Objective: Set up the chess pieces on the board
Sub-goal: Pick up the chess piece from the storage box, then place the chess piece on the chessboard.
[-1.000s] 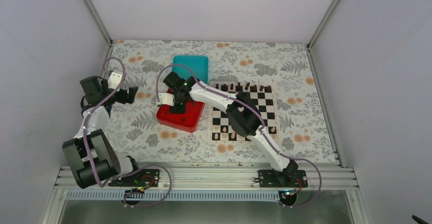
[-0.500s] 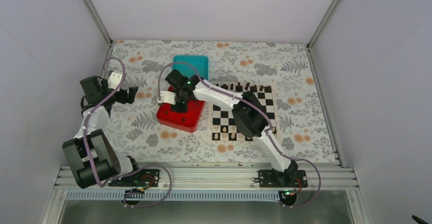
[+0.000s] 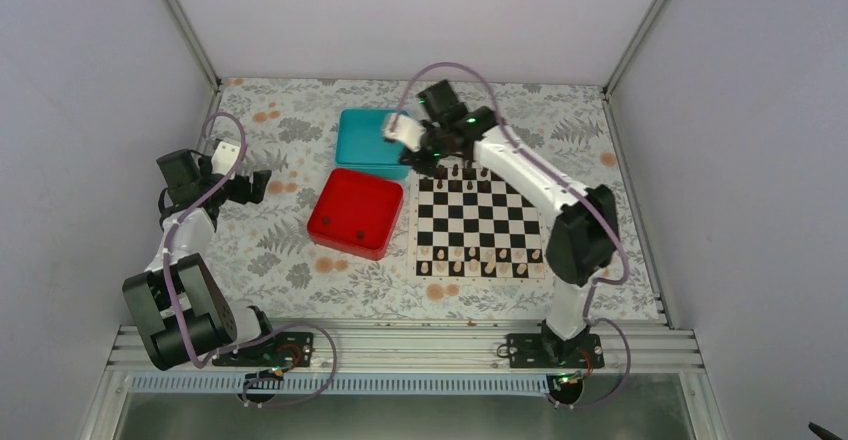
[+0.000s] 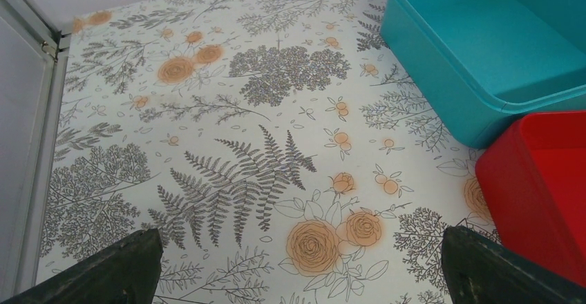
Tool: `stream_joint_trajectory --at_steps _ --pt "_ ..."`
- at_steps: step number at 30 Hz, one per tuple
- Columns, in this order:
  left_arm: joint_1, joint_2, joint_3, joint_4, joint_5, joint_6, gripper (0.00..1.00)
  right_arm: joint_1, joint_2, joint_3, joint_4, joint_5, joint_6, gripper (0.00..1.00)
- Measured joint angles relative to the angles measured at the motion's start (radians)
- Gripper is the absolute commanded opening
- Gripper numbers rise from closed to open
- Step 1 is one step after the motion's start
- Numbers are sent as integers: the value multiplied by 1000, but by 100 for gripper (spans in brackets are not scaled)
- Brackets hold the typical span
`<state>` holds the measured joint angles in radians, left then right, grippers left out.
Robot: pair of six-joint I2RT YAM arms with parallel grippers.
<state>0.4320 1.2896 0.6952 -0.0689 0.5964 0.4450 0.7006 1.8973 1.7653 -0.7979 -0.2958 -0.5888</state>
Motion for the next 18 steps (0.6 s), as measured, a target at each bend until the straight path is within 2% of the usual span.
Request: stream_joint_trajectory --at_steps 9,12,18 --pt "0 0 0 0 -1 0 100 -392 -172 -345 45 47 12 5" --pt "0 0 0 0 -1 0 100 -463 -179 -436 73 63 10 5" --pt "0 -2 0 0 -2 0 100 -525 -169 -538 122 79 5 5"
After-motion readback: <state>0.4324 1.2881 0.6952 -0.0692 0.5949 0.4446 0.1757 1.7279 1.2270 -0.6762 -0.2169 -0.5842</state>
